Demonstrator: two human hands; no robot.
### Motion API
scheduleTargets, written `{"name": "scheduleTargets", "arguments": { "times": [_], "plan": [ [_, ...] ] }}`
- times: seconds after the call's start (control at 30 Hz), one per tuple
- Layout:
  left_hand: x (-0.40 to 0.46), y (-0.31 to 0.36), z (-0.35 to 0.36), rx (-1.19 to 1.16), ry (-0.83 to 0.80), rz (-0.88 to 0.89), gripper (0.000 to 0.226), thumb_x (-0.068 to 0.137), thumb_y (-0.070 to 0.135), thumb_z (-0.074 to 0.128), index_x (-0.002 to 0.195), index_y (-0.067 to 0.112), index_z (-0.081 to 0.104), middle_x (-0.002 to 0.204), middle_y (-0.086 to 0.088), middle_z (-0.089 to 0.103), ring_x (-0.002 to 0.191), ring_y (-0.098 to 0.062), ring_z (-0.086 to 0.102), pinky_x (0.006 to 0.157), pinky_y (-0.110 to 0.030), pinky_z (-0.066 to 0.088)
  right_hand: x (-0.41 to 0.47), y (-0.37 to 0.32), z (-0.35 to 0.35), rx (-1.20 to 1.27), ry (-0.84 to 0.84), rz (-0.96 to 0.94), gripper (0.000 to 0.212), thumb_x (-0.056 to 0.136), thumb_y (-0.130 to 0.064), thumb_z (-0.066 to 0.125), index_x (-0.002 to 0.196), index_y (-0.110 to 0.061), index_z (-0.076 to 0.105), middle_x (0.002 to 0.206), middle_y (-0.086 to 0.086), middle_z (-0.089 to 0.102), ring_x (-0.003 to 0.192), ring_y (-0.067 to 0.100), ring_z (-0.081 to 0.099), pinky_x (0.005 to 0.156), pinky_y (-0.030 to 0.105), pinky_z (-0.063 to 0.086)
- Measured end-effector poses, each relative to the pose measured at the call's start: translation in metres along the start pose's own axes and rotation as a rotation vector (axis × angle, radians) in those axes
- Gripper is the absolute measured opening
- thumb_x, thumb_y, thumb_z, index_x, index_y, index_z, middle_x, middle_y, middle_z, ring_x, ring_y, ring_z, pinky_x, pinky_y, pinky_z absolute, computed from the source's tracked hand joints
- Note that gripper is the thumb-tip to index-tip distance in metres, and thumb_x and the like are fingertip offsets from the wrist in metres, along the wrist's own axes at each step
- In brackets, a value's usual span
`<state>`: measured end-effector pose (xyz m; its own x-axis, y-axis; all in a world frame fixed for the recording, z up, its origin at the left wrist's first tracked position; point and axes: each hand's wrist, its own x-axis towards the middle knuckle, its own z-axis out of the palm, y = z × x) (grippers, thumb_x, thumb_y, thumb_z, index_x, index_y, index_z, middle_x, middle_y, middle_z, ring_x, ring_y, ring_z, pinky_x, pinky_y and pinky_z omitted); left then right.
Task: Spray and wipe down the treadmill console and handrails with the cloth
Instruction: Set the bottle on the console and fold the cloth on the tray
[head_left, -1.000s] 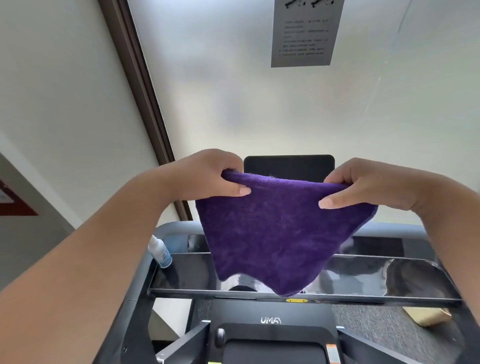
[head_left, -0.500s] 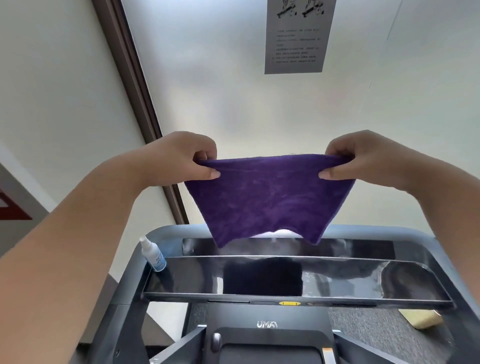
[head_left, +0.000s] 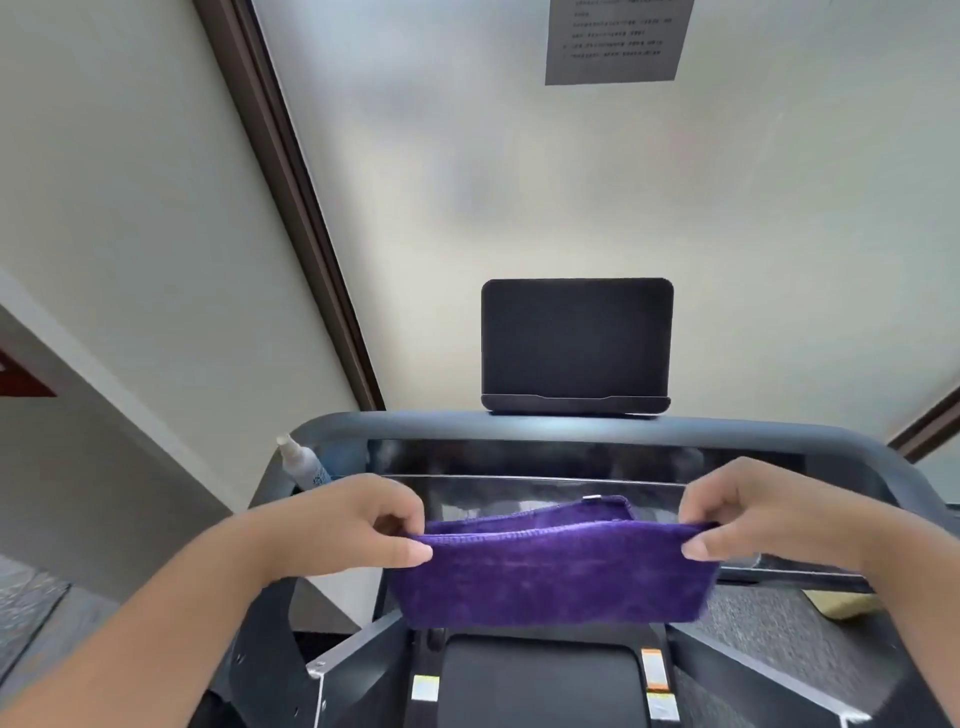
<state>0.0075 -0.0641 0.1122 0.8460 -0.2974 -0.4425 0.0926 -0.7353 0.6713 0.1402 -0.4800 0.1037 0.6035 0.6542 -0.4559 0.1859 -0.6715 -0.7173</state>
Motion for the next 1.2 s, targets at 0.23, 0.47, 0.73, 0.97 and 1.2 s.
{"name": "scheduleTargets", "arguments": {
  "times": [0.23, 0.47, 0.73, 0.97, 1.2],
  "plan": [
    [0.025, -0.038, 0.036, -0.209, 0.124, -0.092, 0.02, 0.105, 0.04, 0.061, 0.087, 0.031, 0.066, 0.081, 0.012, 0.066, 0.078, -0.003, 0.059, 0.08, -0.028, 0.052, 0.022, 0.022, 0.03, 0.2, 0.047, 0.094, 0.013, 0.096, -0.026, 0.073, 0.091, -0.016, 0.08, 0.092, 0.009, 0.079, 0.09, 0.027, 0.074, 0.091, 0.038, 0.057],
    [0.028, -0.015, 0.0, -0.226, 0.276, -0.012, 0.025, 0.108, 0.025, 0.063, 0.084, 0.026, 0.068, 0.076, 0.008, 0.064, 0.074, -0.004, 0.056, 0.075, -0.028, 0.047, 0.02, -0.001, 0.0, 0.257, 0.224, -0.001, 0.014, 0.089, -0.025, 0.077, 0.088, -0.012, 0.08, 0.086, 0.01, 0.077, 0.079, 0.016, 0.068, 0.084, 0.048, 0.049],
    [-0.009, 0.066, -0.105, -0.182, 0.573, 0.362, 0.014, 0.093, 0.035, 0.07, 0.091, 0.023, 0.077, 0.093, -0.013, 0.078, 0.085, -0.017, 0.068, 0.083, -0.029, 0.054, -0.016, -0.068, -0.093, 0.268, 0.531, -0.477, 0.031, 0.077, -0.034, 0.085, 0.098, -0.012, 0.081, 0.092, 0.01, 0.08, 0.086, 0.016, 0.072, 0.083, 0.021, 0.056],
    [-0.026, 0.077, -0.121, -0.133, 0.571, 0.437, 0.008, 0.092, 0.029, 0.073, 0.09, 0.027, 0.08, 0.09, 0.002, 0.08, 0.085, -0.009, 0.072, 0.082, -0.017, 0.055, -0.036, -0.074, -0.11, 0.215, 0.55, -0.557, 0.03, 0.082, -0.031, 0.085, 0.103, -0.01, 0.08, 0.094, 0.014, 0.079, 0.088, 0.025, 0.073, 0.085, 0.025, 0.057],
    [-0.001, 0.019, -0.033, -0.134, 0.387, 0.148, 0.018, 0.091, 0.047, 0.073, 0.091, 0.03, 0.079, 0.085, 0.002, 0.075, 0.081, -0.03, 0.068, 0.079, -0.037, 0.052, -0.023, -0.015, -0.024, 0.248, 0.391, -0.207, 0.027, 0.076, -0.031, 0.083, 0.092, -0.01, 0.081, 0.085, 0.012, 0.077, 0.08, 0.019, 0.071, 0.075, 0.02, 0.054]
  ]
}}
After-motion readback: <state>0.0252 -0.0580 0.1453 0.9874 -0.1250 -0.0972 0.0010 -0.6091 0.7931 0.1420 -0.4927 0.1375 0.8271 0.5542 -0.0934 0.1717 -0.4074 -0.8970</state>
